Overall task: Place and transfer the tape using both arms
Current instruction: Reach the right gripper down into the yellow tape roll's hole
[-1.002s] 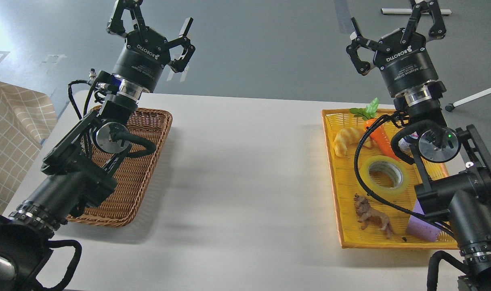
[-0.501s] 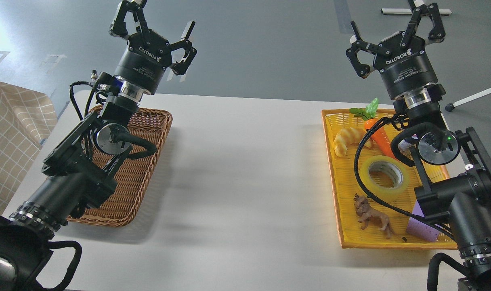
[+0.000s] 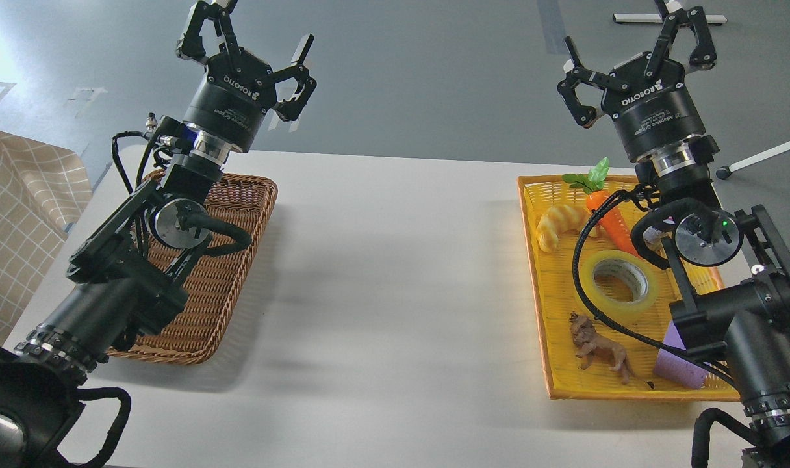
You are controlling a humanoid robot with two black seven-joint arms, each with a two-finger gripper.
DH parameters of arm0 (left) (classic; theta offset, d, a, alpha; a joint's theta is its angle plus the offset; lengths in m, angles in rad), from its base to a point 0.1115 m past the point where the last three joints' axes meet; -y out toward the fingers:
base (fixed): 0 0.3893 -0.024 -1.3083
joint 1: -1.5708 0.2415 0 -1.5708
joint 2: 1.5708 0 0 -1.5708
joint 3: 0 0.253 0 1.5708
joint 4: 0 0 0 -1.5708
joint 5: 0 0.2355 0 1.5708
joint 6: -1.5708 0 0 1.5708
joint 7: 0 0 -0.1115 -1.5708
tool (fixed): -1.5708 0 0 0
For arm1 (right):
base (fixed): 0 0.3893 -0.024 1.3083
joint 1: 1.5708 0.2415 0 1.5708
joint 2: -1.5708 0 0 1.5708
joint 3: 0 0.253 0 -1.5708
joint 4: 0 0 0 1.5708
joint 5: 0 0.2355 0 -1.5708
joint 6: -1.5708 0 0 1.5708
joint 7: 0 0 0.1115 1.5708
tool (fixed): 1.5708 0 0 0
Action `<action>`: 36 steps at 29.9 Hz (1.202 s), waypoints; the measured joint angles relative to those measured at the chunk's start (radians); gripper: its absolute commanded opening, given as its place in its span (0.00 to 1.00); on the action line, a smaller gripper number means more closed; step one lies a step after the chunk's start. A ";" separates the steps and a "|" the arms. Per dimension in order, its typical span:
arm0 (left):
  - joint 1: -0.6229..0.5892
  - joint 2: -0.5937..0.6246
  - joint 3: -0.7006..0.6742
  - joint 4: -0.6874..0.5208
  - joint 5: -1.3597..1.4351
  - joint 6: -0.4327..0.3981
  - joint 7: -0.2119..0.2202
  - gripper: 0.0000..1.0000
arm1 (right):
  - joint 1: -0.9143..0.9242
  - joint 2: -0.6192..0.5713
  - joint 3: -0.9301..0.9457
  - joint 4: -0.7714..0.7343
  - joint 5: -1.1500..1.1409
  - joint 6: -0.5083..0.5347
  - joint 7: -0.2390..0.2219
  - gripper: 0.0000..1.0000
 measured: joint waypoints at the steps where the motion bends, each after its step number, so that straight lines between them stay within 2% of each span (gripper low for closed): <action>1: 0.000 0.000 0.000 0.000 0.000 0.000 0.000 0.98 | 0.000 -0.016 -0.014 0.000 -0.004 -0.002 0.000 1.00; 13: 0.000 -0.004 0.003 0.000 0.001 0.000 -0.003 0.98 | 0.059 -0.350 -0.369 0.042 -0.054 -0.003 -0.004 1.00; 22: 0.002 0.001 -0.001 -0.004 0.001 0.000 -0.004 0.98 | 0.198 -0.560 -0.598 0.047 -0.256 0.007 -0.003 1.00; 32: 0.002 -0.001 -0.001 -0.009 0.002 0.000 -0.008 0.98 | 0.269 -0.713 -0.795 0.153 -0.714 0.011 -0.008 1.00; 36: 0.002 -0.001 -0.002 -0.009 0.002 0.000 -0.010 0.98 | 0.268 -0.760 -0.824 0.210 -0.908 0.013 -0.053 1.00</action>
